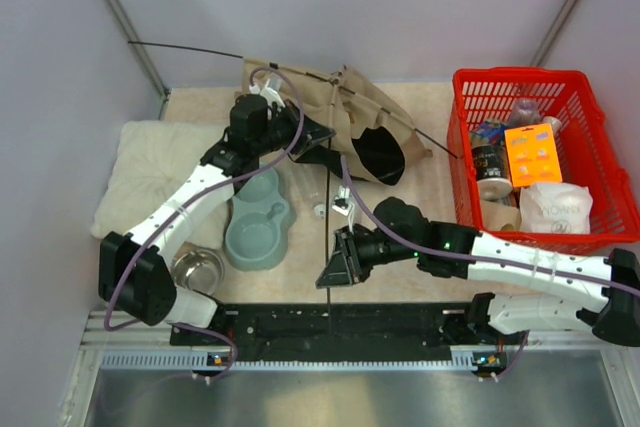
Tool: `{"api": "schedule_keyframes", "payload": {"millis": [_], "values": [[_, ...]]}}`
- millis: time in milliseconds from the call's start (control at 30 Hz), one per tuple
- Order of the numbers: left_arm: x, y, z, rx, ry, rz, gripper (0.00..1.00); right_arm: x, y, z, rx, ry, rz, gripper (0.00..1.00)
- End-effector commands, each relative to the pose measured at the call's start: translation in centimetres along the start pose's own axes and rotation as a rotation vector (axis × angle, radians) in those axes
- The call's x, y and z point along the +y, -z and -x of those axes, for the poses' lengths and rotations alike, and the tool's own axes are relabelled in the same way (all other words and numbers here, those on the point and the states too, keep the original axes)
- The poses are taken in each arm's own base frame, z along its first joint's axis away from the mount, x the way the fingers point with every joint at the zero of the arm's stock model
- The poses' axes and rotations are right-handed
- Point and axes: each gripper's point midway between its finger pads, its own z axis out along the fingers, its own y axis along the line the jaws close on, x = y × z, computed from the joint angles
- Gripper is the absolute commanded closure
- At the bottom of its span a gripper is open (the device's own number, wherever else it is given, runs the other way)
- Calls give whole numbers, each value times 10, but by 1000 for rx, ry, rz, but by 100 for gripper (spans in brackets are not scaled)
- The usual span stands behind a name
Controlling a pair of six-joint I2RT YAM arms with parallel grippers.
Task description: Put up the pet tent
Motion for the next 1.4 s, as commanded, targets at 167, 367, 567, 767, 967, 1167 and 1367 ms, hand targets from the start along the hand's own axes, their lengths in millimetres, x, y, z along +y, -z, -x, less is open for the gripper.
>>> {"api": "schedule_keyframes", "payload": {"millis": [167, 367, 567, 767, 967, 1167, 1367], "values": [[-25, -3, 40, -136, -130, -45, 82, 20, 26, 35, -194, -10, -27, 100], [-17, 21, 19, -60, -228, -5, 20, 7, 46, 80, -386, 50, -202, 100], [-30, 48, 5, -31, -287, -50, 14, -2, 52, 111, -539, 87, -264, 100], [-47, 63, -12, 18, -295, -153, 19, -6, 50, 124, -609, 87, -280, 100], [-40, 69, -25, 65, -296, -155, 37, -4, 45, 128, -631, 91, -251, 100], [-38, 68, -30, 86, -281, -159, 69, 1, 33, 125, -589, 103, -217, 100], [-47, 68, -20, 47, -260, -159, 100, 7, 32, 121, -539, 110, -214, 87]]}}
